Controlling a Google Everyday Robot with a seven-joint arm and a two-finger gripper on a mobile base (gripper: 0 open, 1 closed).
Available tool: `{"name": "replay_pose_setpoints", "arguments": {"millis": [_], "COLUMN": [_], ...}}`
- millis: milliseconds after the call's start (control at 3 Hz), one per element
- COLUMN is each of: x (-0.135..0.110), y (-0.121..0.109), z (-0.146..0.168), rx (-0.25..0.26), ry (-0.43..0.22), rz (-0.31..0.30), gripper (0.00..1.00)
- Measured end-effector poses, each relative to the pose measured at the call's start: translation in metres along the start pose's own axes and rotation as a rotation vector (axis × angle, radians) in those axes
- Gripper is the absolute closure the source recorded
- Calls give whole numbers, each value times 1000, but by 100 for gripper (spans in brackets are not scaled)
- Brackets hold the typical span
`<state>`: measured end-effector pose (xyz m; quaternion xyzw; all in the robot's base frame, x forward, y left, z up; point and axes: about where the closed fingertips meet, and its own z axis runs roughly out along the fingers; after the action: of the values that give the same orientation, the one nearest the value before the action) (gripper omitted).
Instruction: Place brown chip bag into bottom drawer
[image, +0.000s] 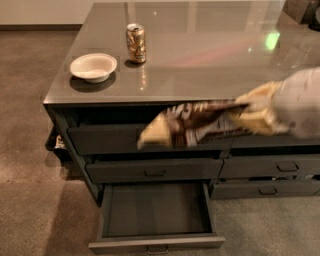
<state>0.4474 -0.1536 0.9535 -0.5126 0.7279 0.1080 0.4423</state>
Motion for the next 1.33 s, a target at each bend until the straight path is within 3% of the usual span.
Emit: {"name": "replay_pose_setpoints", "arguments": {"millis": [333, 667, 1000, 1333], "x": [7, 18, 38, 55], "y": [59, 113, 159, 189], "z": [52, 113, 177, 247], "rx": [-70, -114, -156, -151], "ry": [-6, 6, 54, 120], "rz": [-19, -2, 23, 23], "gripper": [100, 100, 100, 100]}}
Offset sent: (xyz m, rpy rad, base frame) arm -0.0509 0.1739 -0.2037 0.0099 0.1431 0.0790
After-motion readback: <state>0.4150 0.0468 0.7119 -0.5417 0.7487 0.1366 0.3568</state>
